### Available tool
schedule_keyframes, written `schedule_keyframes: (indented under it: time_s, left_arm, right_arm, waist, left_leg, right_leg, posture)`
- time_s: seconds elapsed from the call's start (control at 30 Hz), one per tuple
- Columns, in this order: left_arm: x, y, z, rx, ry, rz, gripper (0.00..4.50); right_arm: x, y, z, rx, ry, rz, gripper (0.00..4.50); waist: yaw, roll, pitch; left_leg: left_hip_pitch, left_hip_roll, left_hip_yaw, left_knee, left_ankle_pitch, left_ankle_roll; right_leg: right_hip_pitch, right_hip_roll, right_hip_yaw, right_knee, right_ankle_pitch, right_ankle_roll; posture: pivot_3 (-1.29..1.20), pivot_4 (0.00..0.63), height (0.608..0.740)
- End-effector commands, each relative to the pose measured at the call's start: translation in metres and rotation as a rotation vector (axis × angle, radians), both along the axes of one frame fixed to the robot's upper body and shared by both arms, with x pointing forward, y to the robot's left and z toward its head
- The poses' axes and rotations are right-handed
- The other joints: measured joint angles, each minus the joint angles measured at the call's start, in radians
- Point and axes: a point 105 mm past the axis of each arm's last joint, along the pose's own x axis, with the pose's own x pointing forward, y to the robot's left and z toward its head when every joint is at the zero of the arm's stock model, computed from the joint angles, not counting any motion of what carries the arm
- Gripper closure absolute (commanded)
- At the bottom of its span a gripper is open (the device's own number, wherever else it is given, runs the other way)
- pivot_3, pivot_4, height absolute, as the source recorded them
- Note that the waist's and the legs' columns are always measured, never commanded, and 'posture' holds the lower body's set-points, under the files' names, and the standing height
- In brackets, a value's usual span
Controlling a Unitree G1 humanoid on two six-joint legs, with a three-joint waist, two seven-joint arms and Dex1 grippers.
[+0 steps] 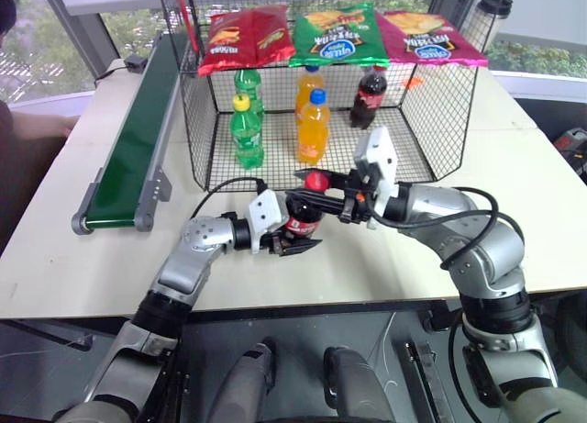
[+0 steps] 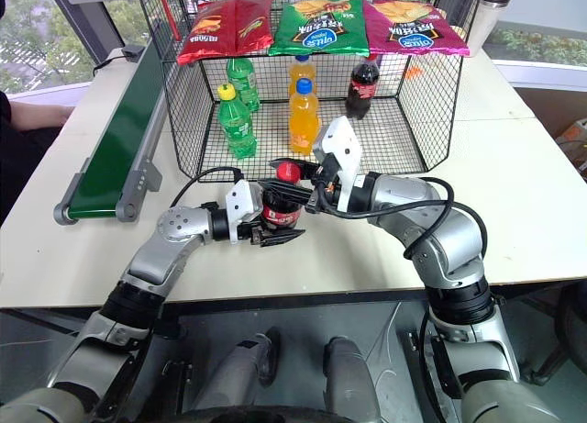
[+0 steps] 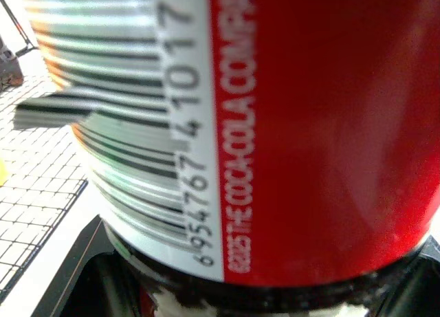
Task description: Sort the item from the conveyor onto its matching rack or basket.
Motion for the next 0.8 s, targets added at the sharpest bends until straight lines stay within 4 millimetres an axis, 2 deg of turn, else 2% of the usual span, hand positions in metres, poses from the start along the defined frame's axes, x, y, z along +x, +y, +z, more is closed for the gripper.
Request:
schedule_keyframes:
  time_s: [0.03,0.13,0.17,0.2,0.4,0.57,0.67,0.8]
  left_arm:
    - [0.005,-0.005,0.028,-0.050,-0.109,0.016,1.50]
    - [0.007,-0.006,0.032,-0.081,-0.087,0.029,1.50]
    - [0.007,-0.006,0.033,-0.089,-0.081,0.027,0.46]
    - [0.006,-0.005,0.034,-0.094,-0.072,0.025,0.05]
    - [0.004,0.009,0.027,-0.074,-0.030,0.063,0.05]
    - [0.004,0.028,0.026,-0.103,-0.004,0.178,0.05]
    - [-0.002,0.042,0.021,-0.110,0.032,0.243,0.05]
    - [-0.004,0.056,0.013,-0.109,0.052,0.333,0.05]
  right_arm:
    - [0.003,-0.004,0.008,0.001,-0.037,-0.041,3.32]
    - [0.005,-0.005,0.008,0.003,-0.040,-0.056,3.32]
    - [0.006,-0.005,0.008,0.003,-0.042,-0.063,3.32]
    - [0.007,-0.005,0.008,0.003,-0.044,-0.068,3.32]
    - [0.013,-0.009,0.013,0.033,-0.044,-0.108,3.32]
    - [0.031,-0.024,0.028,0.121,-0.036,-0.219,3.32]
    - [0.055,-0.043,0.038,0.147,-0.051,-0.350,3.32]
    - [0.079,-0.060,0.042,0.111,-0.081,-0.480,3.32]
  waist:
    - [0.000,0.000,0.000]
    - [0.000,0.000,0.000]
    - [0.000,0.000,0.000]
    - [0.001,0.000,0.000]
    - [-0.004,0.000,0.000]
    - [-0.002,0.000,0.000]
    - [-0.001,0.000,0.000]
    - [0.001,0.000,0.000]
  left_leg:
    - [0.000,0.000,0.000,0.000,0.000,0.000]
    - [0.000,0.000,0.000,0.000,0.000,0.000]
    - [0.000,0.000,0.000,0.000,0.000,0.000]
    - [0.000,0.000,0.000,0.000,0.000,0.000]
    - [0.001,0.000,0.000,0.001,0.000,0.000]
    - [0.001,0.000,0.000,0.001,0.000,0.001]
    - [0.001,0.000,0.000,0.001,0.000,-0.001]
    - [0.001,0.000,0.000,0.001,-0.001,-0.001]
  right_leg:
    - [0.000,0.000,0.000,0.000,0.000,0.000]
    - [0.000,0.000,0.000,0.000,0.000,0.000]
    - [0.000,0.000,0.000,0.000,0.000,0.000]
    - [0.000,0.000,0.000,0.001,0.000,0.000]
    - [0.000,0.000,0.000,0.002,0.000,0.000]
    - [-0.001,0.000,0.000,0.004,0.000,0.000]
    - [0.000,0.001,0.000,0.004,0.000,0.000]
    - [0.000,0.001,0.000,0.004,0.000,0.000]
  posture:
    - [0.00,0.150,0.738]
    - [0.00,0.150,0.738]
    - [0.00,0.150,0.738]
    - [0.00,0.150,0.738]
    - [0.00,0.150,0.738]
    - [0.00,0.150,0.738]
    - [0.00,0.150,0.738]
    - [0.00,0.150,0.738]
